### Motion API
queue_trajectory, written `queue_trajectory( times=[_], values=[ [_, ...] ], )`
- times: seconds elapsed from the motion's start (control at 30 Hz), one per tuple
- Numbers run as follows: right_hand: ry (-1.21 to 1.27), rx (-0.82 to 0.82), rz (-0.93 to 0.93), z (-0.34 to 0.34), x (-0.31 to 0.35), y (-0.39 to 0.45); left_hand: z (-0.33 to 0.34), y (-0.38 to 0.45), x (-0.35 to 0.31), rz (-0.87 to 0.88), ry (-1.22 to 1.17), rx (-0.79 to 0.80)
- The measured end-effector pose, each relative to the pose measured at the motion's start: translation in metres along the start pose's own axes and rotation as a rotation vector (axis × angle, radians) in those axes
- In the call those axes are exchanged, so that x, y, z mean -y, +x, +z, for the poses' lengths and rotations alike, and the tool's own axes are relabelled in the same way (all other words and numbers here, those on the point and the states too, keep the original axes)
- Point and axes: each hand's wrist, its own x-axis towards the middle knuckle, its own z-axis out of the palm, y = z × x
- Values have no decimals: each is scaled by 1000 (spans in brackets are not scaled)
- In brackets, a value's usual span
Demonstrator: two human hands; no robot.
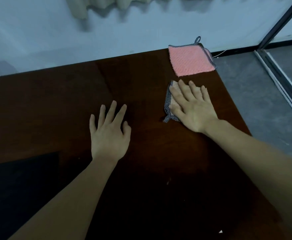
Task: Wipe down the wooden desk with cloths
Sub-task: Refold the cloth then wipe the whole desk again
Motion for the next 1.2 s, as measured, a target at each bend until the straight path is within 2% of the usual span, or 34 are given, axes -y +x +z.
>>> queue_trajectory(
  times=[0.1,0.27,0.37,0.43,0.63,0.8,1.07,1.2],
  values=[
    [-5,10,6,6,15,-24,-1,0,-1,0,4,-3],
    [14,-8,-213,28,33,-104,-1,0,-2,-10,7,11],
    [29,24,-262,30,16,-117,-2,-1,-2,-6,3,12],
    [22,5,-209,25,3,-104,-2,0,-2,-9,2,20],
    [14,-46,101,6,-38,-20,-2,0,-1,-13,8,20],
    [66,-17,229,0,-29,-6,-2,0,-2,-9,3,26],
    [65,-68,64,36,3,-121,-3,1,-3,-19,3,26],
    [50,-67,63,34,-11,-110,-3,0,-3,-17,-4,23]
  ],
)
